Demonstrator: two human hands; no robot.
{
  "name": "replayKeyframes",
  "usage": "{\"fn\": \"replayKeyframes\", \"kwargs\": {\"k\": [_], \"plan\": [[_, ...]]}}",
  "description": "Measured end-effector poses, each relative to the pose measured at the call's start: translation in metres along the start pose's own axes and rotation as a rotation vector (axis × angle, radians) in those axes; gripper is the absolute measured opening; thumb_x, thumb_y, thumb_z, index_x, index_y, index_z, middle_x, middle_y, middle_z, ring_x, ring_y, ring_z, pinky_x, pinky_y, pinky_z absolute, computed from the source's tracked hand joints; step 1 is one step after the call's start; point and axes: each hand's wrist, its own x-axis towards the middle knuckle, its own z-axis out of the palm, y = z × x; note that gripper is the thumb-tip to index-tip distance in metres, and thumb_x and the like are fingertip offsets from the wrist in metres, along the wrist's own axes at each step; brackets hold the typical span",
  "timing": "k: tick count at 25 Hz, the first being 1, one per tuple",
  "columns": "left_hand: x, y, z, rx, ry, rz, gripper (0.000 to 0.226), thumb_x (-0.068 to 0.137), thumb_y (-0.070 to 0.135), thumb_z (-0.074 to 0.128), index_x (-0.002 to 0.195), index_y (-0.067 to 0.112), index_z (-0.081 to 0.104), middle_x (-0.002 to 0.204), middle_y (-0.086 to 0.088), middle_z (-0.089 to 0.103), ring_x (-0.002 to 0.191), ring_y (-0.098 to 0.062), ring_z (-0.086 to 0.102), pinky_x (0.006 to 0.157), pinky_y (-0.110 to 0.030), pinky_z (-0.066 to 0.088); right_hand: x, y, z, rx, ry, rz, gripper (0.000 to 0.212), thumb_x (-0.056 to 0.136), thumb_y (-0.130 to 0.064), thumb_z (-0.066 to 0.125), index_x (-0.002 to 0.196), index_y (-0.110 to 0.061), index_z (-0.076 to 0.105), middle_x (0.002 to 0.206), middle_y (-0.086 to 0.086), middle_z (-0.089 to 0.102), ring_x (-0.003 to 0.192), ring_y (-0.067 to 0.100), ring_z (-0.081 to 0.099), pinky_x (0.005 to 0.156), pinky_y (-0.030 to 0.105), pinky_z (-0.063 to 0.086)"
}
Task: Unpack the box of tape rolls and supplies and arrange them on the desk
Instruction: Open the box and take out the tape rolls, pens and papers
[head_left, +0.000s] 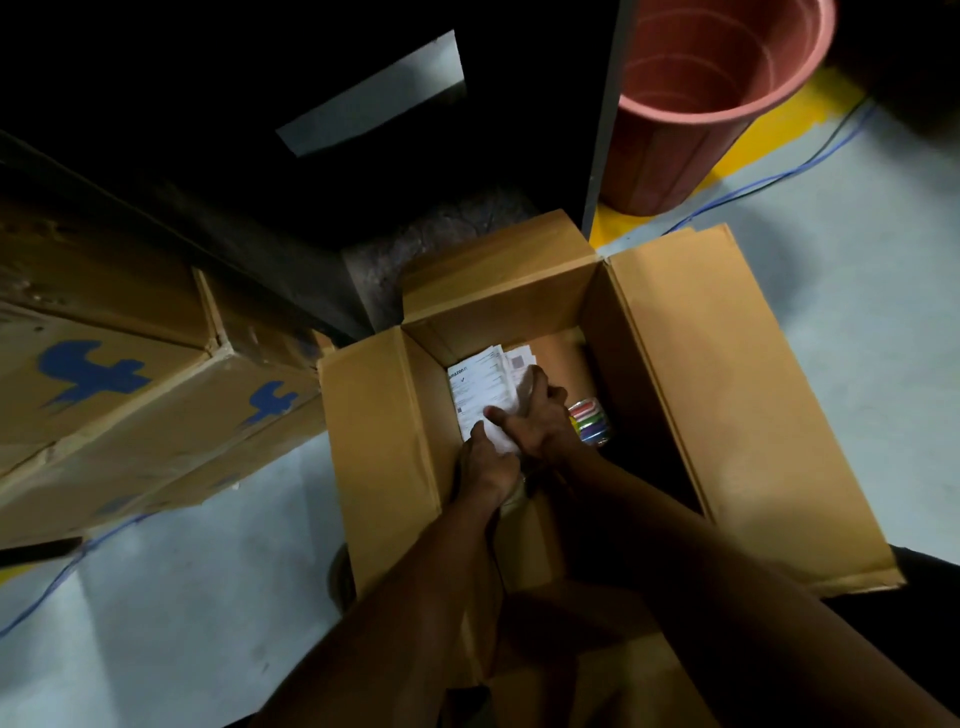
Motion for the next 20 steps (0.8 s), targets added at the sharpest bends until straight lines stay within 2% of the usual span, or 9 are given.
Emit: {"fn": "replayKeyframes", "kwargs": {"k": [4,6,8,9,11,13,16,18,20], "plan": [[0.0,-0.003,0.002,-0.031,0.031,0.004,0.06,0.092,0.021,0.057,0.148,0.015,0.036,0.148,-0.013,0.048,0.134,-0.032,0.046,0.11,-0.04,0.042,0.005,-0.002,0.004,-0.007,-0.001,0.009,0.111,0.069,-0.056,0.077,0.149,-0.028,0.006,0.142,0.019,0.029,0.128,0.045,0.04,0.107,0.052,0.04],[-0.001,-0.002,0.0,-0.02,0.021,0.013,0.064,0.094,0.019,0.055,0.153,0.016,0.031,0.154,-0.011,0.04,0.141,-0.03,0.039,0.115,-0.036,0.035,0.007,0.001,0.004,0.063,0.022,0.043,0.106,0.063,-0.05,0.075,0.145,-0.033,0.011,0.136,0.017,0.042,0.122,0.043,0.047,0.104,0.052,0.043],[0.006,-0.006,0.001,0.008,0.004,0.015,0.066,0.095,0.018,0.053,0.155,0.016,0.026,0.159,-0.011,0.032,0.146,-0.028,0.032,0.118,-0.034,0.029,0.01,0.006,0.005,0.173,0.03,0.06,0.091,0.058,-0.048,0.068,0.135,-0.038,0.022,0.124,0.014,0.058,0.112,0.04,0.057,0.099,0.051,0.048],[0.007,-0.008,0.002,0.02,-0.001,0.021,0.065,0.096,0.018,0.052,0.155,0.016,0.026,0.159,-0.011,0.031,0.146,-0.028,0.031,0.119,-0.033,0.028,0.01,0.008,0.005,0.209,0.032,0.046,0.083,0.061,-0.045,0.067,0.133,-0.035,0.028,0.121,0.012,0.062,0.109,0.038,0.06,0.097,0.05,0.05],[0.008,-0.009,0.004,0.039,0.003,0.033,0.06,0.098,0.019,0.048,0.155,0.015,0.028,0.159,-0.011,0.032,0.146,-0.027,0.031,0.119,-0.033,0.027,0.008,0.009,0.005,0.257,0.031,-0.031,0.066,0.074,-0.028,0.066,0.135,-0.023,0.039,0.122,0.012,0.063,0.11,0.035,0.06,0.096,0.047,0.051],[0.006,-0.008,0.004,0.029,0.007,0.024,0.059,0.098,0.019,0.048,0.154,0.015,0.029,0.158,-0.01,0.033,0.145,-0.027,0.032,0.118,-0.033,0.028,0.009,0.008,0.003,0.295,0.044,-0.1,0.059,0.082,-0.009,0.059,0.137,-0.017,0.039,0.124,0.014,0.062,0.112,0.036,0.06,0.095,0.045,0.052],[0.004,-0.009,0.005,-0.032,0.03,-0.001,0.065,0.095,0.014,0.053,0.154,0.013,0.026,0.155,-0.013,0.036,0.142,-0.029,0.036,0.115,-0.033,0.032,0.003,0.006,-0.003,0.28,0.064,-0.173,0.075,0.076,-0.003,0.053,0.143,-0.023,0.027,0.122,0.016,0.062,0.109,0.04,0.06,0.091,0.045,0.052],[-0.002,-0.004,0.003,-0.054,0.073,-0.003,0.075,0.091,0.011,0.053,0.156,0.016,0.017,0.151,-0.015,0.037,0.138,-0.032,0.039,0.113,-0.038,0.036,-0.006,0.009,-0.012,0.264,0.093,-0.211,0.091,0.068,-0.014,0.051,0.15,-0.025,0.015,0.121,0.019,0.062,0.106,0.041,0.061,0.089,0.042,0.052],[-0.01,0.002,0.0,-0.085,0.116,0.019,0.081,0.089,0.009,0.05,0.158,0.021,0.007,0.145,-0.011,0.036,0.132,-0.03,0.042,0.111,-0.041,0.038,-0.023,0.016,-0.021,0.288,0.123,-0.269,0.1,0.064,-0.026,0.049,0.154,-0.02,0.006,0.127,0.016,0.059,0.109,0.031,0.059,0.091,0.033,0.047]]}}
